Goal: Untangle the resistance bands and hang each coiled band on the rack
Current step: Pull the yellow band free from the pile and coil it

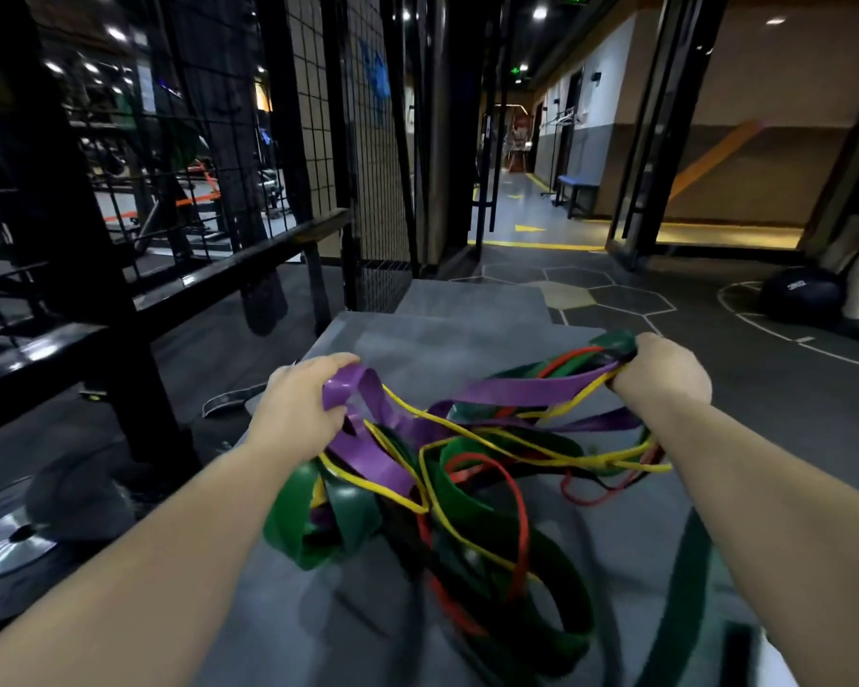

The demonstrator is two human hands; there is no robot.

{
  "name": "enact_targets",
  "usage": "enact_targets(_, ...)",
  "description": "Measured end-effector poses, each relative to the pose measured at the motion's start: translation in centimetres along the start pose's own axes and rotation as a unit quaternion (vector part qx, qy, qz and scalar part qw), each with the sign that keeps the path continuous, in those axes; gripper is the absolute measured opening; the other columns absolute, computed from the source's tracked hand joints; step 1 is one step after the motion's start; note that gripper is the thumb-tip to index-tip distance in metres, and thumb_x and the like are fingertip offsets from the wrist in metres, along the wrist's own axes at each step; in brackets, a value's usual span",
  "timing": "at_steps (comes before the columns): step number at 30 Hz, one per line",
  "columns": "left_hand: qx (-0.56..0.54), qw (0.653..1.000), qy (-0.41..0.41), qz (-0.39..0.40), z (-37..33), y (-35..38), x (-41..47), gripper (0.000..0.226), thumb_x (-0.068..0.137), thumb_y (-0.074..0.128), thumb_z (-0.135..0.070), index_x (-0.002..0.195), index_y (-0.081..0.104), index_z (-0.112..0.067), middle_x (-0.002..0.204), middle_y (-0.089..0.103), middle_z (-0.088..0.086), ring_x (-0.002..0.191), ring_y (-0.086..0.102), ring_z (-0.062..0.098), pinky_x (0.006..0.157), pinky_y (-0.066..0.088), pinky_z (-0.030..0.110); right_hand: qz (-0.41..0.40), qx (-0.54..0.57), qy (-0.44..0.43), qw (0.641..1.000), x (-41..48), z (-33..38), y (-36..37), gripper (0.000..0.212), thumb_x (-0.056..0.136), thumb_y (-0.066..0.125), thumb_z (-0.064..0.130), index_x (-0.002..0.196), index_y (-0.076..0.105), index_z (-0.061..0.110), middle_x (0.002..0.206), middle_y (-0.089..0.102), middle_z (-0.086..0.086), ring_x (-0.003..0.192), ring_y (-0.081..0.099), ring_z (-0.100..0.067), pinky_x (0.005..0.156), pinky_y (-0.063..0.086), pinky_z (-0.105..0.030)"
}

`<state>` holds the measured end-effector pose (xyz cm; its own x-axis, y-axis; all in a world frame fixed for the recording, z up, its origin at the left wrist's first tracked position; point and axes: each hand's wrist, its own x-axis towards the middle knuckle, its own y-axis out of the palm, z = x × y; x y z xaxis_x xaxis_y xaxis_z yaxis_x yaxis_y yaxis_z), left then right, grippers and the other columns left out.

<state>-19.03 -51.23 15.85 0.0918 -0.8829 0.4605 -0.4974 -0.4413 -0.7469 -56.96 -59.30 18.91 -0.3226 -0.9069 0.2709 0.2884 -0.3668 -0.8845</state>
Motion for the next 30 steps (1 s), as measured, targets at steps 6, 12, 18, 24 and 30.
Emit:
enact_targets(6, 0.157, 0.933, -0.086, 0.312, -0.6, 2.3, -2.1, 0.088, 0.071, 0.080, -0.047, 0.147, 0.036, -0.035, 0.145, 0.046, -0.002, 0.134, 0.041, 0.027, 0.108, 0.036, 0.044, 0.268, -0.111, -0.039, 0.956, -1.8, -0.7, 3.2, 0.090, 0.065, 0.088, 0.039, 0.139, 0.045, 0.011, 0.135, 0.056, -0.013, 0.120, 0.055, -0.029, 0.089, 0.047, -0.033)
enact_targets(12, 0.236, 0.935, -0.047, 0.261, -4.8, 5.3, -4.9, 0.106, 0.070, 0.064, -0.073, 0.153, 0.012, -0.033, 0.162, 0.001, -0.003, 0.149, -0.007, 0.026, 0.112, -0.002, 0.067, 0.270, -0.023, -0.067, 0.960, -4.3, -1.8, 5.7, 0.081, 0.074, 0.069, 0.032, 0.148, 0.035, 0.035, 0.149, 0.039, -0.006, 0.118, 0.055, -0.032, 0.091, 0.053, -0.044)
enact_targets(18, 0.174, 0.933, 0.029, 0.312, -7.8, 8.3, -6.0, 0.073, 0.082, 0.053, -0.069, 0.143, 0.038, -0.032, 0.144, 0.046, -0.003, 0.139, 0.029, 0.021, 0.114, 0.005, 0.062, 0.285, -0.152, -0.105, 0.941, -6.0, -2.6, 7.3, 0.118, 0.060, 0.074, 0.074, 0.153, 0.011, 0.038, 0.160, 0.018, 0.000, 0.147, 0.017, -0.029, 0.113, 0.028, -0.054)
enact_targets(24, 0.178, 0.925, -0.001, 0.336, -6.3, 11.0, -8.3, 0.107, 0.072, 0.067, -0.059, 0.152, -0.001, -0.035, 0.147, 0.041, 0.002, 0.141, 0.022, 0.025, 0.117, 0.008, 0.053, 0.235, -0.188, -0.073, 0.951, -6.5, -3.6, 9.0, 0.122, 0.069, 0.074, 0.065, 0.156, -0.005, 0.032, 0.164, -0.008, -0.003, 0.151, 0.007, -0.029, 0.116, 0.024, -0.052)
enact_targets(30, 0.187, 0.931, 0.011, 0.314, -5.0, 11.3, -8.0, 0.103, 0.075, 0.067, -0.034, 0.153, 0.000, -0.026, 0.141, 0.045, -0.004, 0.139, 0.024, 0.020, 0.120, 0.007, 0.047, 0.218, -0.224, -0.023, 0.950, -5.1, -3.5, 9.7, 0.121, 0.064, 0.072, 0.070, 0.155, 0.003, 0.030, 0.139, 0.050, -0.007, 0.131, 0.041, -0.029, 0.102, 0.037, -0.042)
